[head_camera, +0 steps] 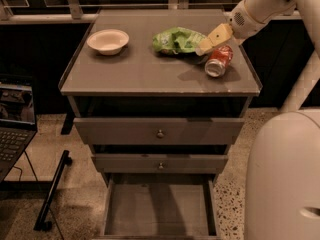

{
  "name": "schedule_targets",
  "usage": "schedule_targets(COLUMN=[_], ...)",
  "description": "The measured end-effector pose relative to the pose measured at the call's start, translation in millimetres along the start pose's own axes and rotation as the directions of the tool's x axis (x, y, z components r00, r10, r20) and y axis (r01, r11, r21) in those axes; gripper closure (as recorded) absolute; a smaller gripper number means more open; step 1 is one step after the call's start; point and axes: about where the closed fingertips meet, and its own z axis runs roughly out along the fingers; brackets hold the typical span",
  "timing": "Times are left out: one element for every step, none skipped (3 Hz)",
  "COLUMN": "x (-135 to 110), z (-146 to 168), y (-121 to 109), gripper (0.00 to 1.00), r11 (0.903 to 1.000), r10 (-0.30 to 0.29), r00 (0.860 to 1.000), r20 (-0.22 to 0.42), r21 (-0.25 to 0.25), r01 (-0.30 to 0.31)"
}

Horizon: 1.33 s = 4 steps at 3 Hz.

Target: Place coke can into bottom drawer

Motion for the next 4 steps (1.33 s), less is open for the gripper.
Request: schedule_targets(x=[-3, -1, 0, 0], z=[23, 41, 55, 55], y=[-5, -13, -19, -19], gripper=[0.0, 0.0, 0.14, 0.33], r11=[0.9996, 0.9992, 0.9994, 0.9994], r10=[0.028, 0.04, 0.026, 0.026], r00=[0.999, 0.998, 0.997, 0.997], r20=[-0.024, -0.051, -0.075, -0.076], r21=[-0.006, 0.001, 0.024, 0.025], r01=[-0.029, -0.04, -0.025, -0.024])
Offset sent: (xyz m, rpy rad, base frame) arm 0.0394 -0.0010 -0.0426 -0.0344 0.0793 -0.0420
